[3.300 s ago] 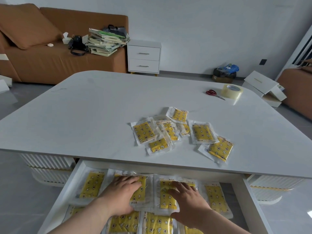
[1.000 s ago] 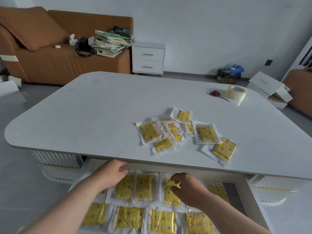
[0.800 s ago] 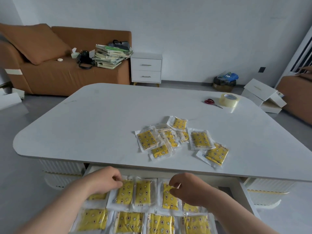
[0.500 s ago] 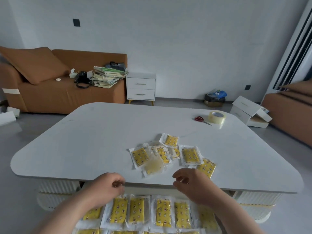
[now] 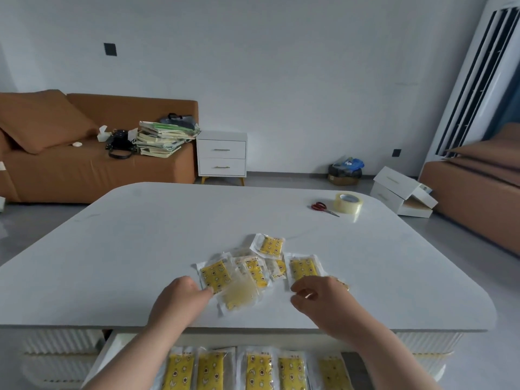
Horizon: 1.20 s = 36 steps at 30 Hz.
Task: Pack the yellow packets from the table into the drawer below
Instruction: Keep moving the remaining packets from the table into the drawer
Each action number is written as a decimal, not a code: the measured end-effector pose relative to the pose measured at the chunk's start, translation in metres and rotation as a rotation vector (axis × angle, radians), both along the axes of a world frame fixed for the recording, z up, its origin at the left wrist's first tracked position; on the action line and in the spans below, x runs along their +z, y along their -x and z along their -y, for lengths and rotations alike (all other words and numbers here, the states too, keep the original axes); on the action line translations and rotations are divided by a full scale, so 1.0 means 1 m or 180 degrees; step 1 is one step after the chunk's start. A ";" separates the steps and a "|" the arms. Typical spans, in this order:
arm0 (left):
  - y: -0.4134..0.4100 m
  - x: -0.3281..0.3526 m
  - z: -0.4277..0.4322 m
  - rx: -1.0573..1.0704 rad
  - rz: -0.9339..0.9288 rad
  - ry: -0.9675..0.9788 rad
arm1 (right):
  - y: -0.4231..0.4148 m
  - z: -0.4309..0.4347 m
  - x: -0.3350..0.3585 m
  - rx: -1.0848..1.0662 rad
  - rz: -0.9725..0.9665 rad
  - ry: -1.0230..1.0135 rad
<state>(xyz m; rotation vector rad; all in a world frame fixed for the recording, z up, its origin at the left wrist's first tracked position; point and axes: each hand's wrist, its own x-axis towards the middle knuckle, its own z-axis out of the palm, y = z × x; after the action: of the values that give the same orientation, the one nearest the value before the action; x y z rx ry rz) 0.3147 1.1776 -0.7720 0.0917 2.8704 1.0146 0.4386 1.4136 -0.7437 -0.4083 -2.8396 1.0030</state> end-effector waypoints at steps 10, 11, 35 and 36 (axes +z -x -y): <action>0.047 -0.020 -0.064 0.0569 0.0482 0.0952 | 0.022 -0.039 -0.018 -0.0428 0.0158 0.0032; 0.050 -0.020 -0.067 0.0591 0.0542 0.0927 | 0.023 -0.043 -0.020 -0.0485 0.0184 0.0051; 0.046 -0.032 -0.071 0.0509 0.0910 -0.1259 | 0.019 -0.078 -0.039 -0.1294 0.0663 -0.0112; 0.042 -0.032 -0.071 0.0445 0.0832 -0.1012 | 0.019 -0.079 -0.040 -0.1227 0.0659 -0.0124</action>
<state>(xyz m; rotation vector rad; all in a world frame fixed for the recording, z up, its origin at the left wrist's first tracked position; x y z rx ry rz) 0.2724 1.2484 -0.8036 -0.2067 2.4907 1.3877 0.4194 1.4921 -0.7834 -1.0617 -2.7819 0.8689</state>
